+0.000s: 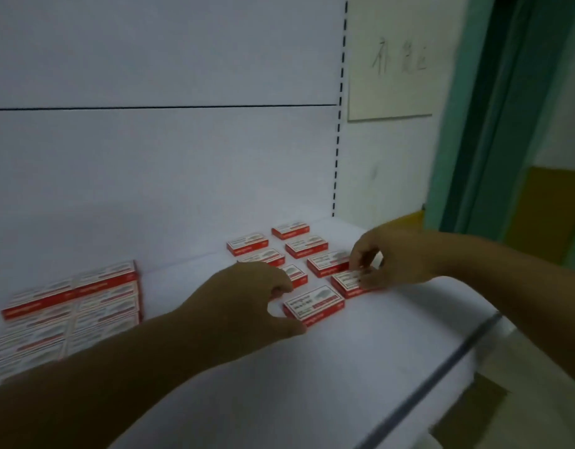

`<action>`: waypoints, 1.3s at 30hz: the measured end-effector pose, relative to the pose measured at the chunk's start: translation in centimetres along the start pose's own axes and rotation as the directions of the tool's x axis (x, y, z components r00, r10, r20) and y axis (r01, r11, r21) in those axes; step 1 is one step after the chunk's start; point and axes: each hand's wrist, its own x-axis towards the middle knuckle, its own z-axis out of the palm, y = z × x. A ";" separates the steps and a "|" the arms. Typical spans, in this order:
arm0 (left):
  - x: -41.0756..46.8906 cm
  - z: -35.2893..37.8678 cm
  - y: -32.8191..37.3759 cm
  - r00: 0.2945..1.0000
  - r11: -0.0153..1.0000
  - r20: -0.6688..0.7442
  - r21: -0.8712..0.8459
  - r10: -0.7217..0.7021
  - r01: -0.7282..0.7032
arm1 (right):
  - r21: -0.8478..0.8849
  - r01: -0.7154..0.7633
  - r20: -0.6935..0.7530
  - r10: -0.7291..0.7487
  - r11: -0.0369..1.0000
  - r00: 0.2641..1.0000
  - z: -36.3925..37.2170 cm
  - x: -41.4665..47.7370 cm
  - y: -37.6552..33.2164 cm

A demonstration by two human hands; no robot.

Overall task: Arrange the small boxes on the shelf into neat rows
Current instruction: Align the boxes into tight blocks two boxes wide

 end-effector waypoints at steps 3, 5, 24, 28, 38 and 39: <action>1.1 1.6 0.9 0.999 0.999 0.013 0.026 -0.035 0.035 | 0.059 -0.027 -0.082 0.032 0.998 0.996 1.4 -1.6 1.8; 1.6 2.1 1.0 0.999 0.998 0.019 0.048 -0.044 0.043 | 0.071 -0.034 -0.132 0.044 0.997 0.990 2.1 -1.9 2.2; -11.5 -4.5 -14.2 0.736 0.886 -0.506 -0.154 -0.451 0.437 | 0.145 0.486 -0.408 -0.395 0.862 0.823 5.4 9.8 -15.1; -14.0 -4.5 -17.2 0.638 0.761 -0.416 -0.394 -0.648 0.516 | 0.150 0.530 -0.401 -0.439 0.835 0.804 7.4 13.1 -19.2; -14.3 -3.1 -19.2 0.569 0.697 -0.405 -0.444 -0.716 0.563 | 0.179 0.542 -0.390 -0.447 0.821 0.805 10.8 16.7 -20.2; -14.1 -3.0 -19.2 0.560 0.691 -0.404 -0.445 -0.723 0.570 | 0.171 0.545 -0.397 -0.449 0.821 0.801 10.9 16.9 -20.3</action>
